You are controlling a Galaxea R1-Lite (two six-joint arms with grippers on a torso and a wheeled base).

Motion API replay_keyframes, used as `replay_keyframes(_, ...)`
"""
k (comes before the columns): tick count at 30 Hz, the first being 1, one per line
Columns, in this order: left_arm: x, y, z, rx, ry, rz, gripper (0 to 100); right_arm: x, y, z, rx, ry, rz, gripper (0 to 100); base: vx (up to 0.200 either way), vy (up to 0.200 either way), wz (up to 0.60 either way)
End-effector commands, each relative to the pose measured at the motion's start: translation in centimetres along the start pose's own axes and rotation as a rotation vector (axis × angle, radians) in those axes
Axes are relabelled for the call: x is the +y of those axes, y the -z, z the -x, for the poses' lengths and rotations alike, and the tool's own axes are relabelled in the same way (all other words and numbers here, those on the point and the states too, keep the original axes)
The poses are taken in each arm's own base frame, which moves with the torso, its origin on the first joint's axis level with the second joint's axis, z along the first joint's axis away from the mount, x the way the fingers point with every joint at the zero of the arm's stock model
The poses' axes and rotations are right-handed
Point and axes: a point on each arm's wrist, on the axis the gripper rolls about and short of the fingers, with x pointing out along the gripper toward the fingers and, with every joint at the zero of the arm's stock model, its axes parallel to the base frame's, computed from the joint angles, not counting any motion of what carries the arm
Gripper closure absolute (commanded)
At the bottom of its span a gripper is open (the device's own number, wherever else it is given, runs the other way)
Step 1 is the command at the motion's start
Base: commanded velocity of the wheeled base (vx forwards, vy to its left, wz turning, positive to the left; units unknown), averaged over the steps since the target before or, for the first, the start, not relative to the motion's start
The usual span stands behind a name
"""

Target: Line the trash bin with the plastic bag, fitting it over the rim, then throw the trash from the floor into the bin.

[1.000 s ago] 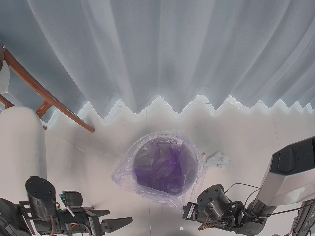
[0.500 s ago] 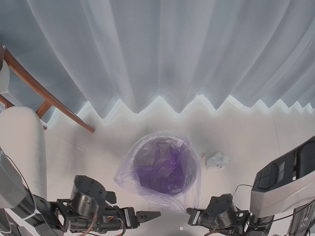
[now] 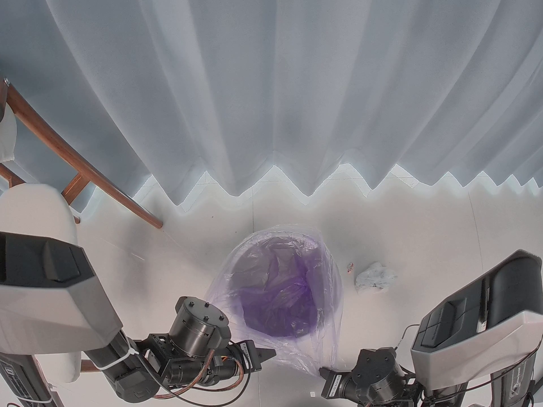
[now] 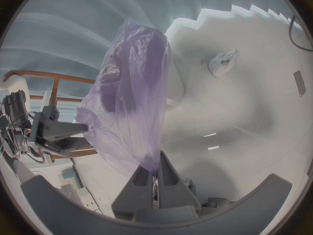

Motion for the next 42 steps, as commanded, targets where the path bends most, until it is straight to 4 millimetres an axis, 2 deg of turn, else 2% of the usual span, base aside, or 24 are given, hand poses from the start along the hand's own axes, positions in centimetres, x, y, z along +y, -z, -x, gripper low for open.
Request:
replay_keyframes(1, 0.8, 0.7, -0.4, 0.019, -0.05, -0.005, 100, -0.5, 0.6, -0.2, 0.016, 0.02, 0.014, 100, 0.0, 0.0, 0.0)
replay_keyframes(6, 1.7, 1.7, 0.9, 0.049, -0.084, -0.051, 100, -0.5, 0.6, -0.3, 0.017, 0.023, 0.033, 100, 0.0, 0.0, 0.0)
replay_keyframes(14, 3.0, 2.7, 1.4, 0.081, -0.149, -0.207, 100, -0.7, -0.1, -0.7, -0.007, 0.028, 0.015, 100, 0.0, 0.0, 0.0)
replay_keyframes(20, 2.3, 2.1, 0.8, 0.037, -0.132, -0.227, 100, -0.7, -0.2, -0.8, -0.009, 0.029, 0.017, 100, 0.0, 0.0, 0.0)
replay_keyframes(27, 1.0, 3.6, 1.2, 0.059, -0.085, -0.137, 100, -0.7, -0.2, -0.8, -0.009, 0.03, 0.018, 100, 0.0, 0.0, 0.0)
replay_keyframes(28, 0.8, 3.4, 1.4, 0.049, -0.074, -0.119, 0, -0.7, -0.2, -0.8, -0.009, 0.03, 0.018, 100, 0.0, 0.0, 0.0)
replay_keyframes(34, -1.0, 1.7, 2.2, -0.071, 0.09, 0.032, 0, -0.7, -0.2, -0.8, -0.009, 0.029, 0.017, 100, 0.0, 0.0, 0.0)
replay_keyframes(39, -0.3, 1.2, 1.3, -0.082, 0.066, 0.055, 0, -0.7, -0.1, -0.8, -0.009, 0.03, 0.018, 100, 0.0, 0.0, 0.0)
replay_keyframes(40, -0.2, 1.1, -0.1, -0.074, 0.045, 0.046, 0, -0.7, -0.1, -0.8, -0.008, 0.031, 0.018, 100, 0.0, 0.0, 0.0)
replay_keyframes(42, 0.0, 1.3, -0.8, -0.065, 0.03, 0.018, 0, -0.7, -0.1, -0.8, -0.007, 0.03, 0.019, 100, 0.0, 0.0, 0.0)
